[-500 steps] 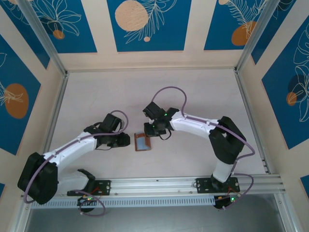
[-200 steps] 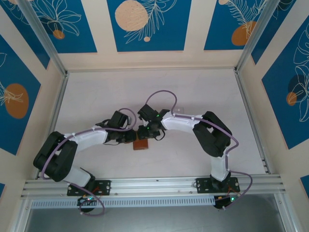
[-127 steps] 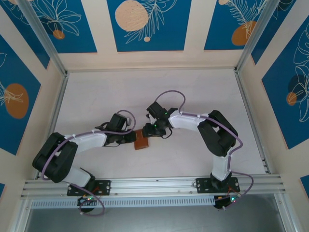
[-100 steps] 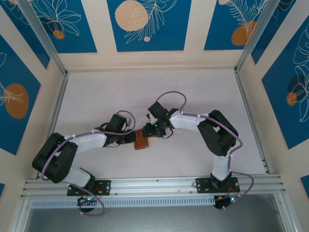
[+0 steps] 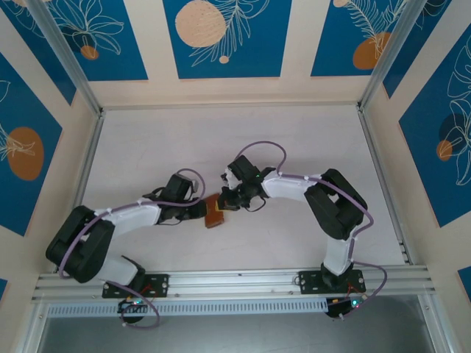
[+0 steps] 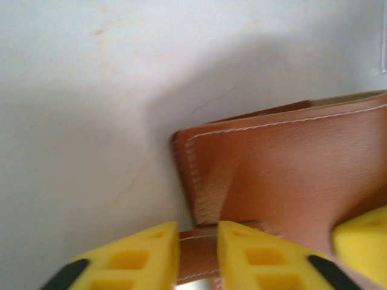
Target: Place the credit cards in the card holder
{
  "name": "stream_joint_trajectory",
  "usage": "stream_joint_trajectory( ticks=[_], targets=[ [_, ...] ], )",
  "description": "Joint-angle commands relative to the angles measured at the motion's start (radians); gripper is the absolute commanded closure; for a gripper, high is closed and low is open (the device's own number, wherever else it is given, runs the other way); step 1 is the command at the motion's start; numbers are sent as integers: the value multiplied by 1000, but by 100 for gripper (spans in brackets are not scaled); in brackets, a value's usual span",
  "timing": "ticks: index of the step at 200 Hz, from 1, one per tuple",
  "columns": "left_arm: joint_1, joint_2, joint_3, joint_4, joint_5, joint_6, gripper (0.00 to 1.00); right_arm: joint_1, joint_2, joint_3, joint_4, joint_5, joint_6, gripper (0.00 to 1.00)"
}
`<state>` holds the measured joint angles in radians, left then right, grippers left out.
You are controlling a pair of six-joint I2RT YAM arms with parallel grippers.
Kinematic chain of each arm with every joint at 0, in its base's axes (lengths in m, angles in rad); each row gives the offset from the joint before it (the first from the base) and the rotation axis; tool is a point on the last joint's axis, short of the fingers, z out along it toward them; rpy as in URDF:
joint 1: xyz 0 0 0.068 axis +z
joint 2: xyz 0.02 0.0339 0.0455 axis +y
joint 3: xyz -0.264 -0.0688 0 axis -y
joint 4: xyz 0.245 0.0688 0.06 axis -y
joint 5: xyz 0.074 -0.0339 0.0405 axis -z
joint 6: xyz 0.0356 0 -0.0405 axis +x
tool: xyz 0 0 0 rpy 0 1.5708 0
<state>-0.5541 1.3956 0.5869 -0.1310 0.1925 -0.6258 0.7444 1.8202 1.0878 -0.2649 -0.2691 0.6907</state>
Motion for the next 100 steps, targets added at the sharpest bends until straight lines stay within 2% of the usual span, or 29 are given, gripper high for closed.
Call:
stream_joint_trajectory(
  ticks=[1,18,39,64,100],
  targets=[
    [-13,-144,42,-265,-95,37,61,-38,-173,-36,-264,272,-38,100],
    [-11,-246,92,-379,-151,68,48,31,-257,22,-551,643,-38,100],
    [-4,-298,115,-453,-171,77,46,80,-306,77,-816,887,44,100],
    [2,-313,99,-469,-155,49,46,148,-300,144,-1034,1058,170,100],
    [10,-388,82,-520,-197,-17,47,296,-28,343,-1309,1210,364,100]
  ],
)
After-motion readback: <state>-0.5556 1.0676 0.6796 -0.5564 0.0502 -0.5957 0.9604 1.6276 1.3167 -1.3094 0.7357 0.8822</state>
